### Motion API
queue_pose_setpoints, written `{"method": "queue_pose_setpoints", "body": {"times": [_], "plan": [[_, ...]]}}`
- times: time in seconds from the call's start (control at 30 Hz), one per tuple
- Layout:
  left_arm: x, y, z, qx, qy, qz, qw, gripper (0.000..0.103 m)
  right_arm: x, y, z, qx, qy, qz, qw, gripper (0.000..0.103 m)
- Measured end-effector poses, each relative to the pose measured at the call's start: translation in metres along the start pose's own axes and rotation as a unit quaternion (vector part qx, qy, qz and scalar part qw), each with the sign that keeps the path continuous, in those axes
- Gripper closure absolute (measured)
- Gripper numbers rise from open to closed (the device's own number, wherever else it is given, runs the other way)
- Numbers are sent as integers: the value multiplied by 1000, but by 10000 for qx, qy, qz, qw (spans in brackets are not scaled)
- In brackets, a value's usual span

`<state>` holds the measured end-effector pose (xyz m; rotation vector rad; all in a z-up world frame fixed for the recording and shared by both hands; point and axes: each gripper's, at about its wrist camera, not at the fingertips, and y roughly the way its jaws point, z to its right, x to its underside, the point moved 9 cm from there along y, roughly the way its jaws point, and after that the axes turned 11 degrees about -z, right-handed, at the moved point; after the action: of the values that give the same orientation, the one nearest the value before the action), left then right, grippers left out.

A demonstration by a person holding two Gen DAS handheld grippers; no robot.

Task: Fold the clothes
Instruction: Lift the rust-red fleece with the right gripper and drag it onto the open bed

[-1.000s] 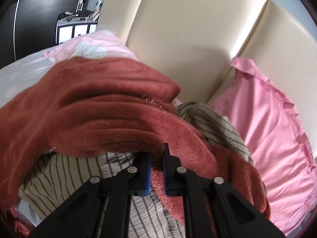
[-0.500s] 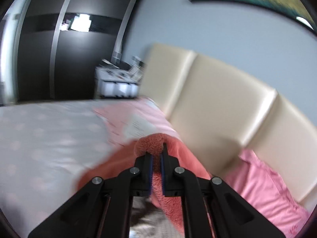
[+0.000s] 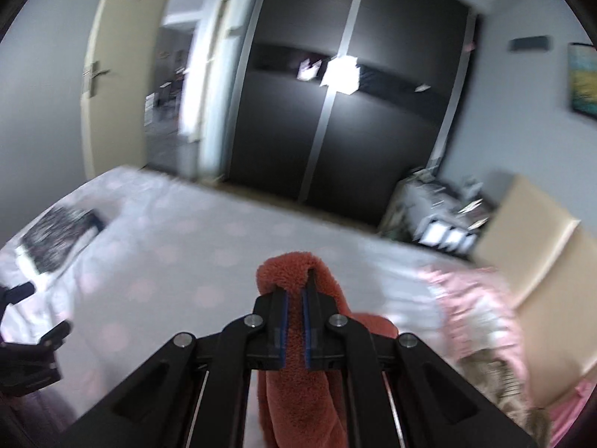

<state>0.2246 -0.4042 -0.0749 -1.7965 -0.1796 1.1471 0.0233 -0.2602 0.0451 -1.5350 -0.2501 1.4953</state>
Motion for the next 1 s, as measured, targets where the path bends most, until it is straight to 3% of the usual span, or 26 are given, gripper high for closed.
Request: {"method": "queue_pose_setpoints", "body": {"times": [0.1,0.17,0.3,0.37,0.43,0.53,0.67,0.8,0.87,1.0], "plan": [[19,4,-22,-163,-114,-130,9997,23,41,58,-75,-887,-233,-955,9912,95],[30,8,-32,-161,-257,-245,9992,23,70,86,-112,-1205,-482,-1297,9830,94],[46,17,-29,0,-375,-403,9985,23,101,110,-130,-1441,-657,-1413,9772,80],[51,23,-20,104,-338,-462,9983,23,114,111,-131,-1665,-483,-1523,9730,64],[54,26,-6,235,-262,-497,9981,23,125,109,-132,-1840,-324,-1570,9698,55],[55,26,16,395,-95,-456,9981,23,153,103,-127,-1995,-129,-1645,9659,53],[55,21,36,566,32,-292,9980,23,192,99,-83,-2143,373,-1720,9608,53],[57,33,55,656,162,-389,9970,23,231,116,-10,-1635,1310,-1865,9599,53],[59,45,65,679,238,-491,9962,23,250,128,30,-1412,1979,-1973,9497,53],[64,76,75,496,350,-741,9954,23,274,148,84,-1366,3044,-1962,9221,53]]}}
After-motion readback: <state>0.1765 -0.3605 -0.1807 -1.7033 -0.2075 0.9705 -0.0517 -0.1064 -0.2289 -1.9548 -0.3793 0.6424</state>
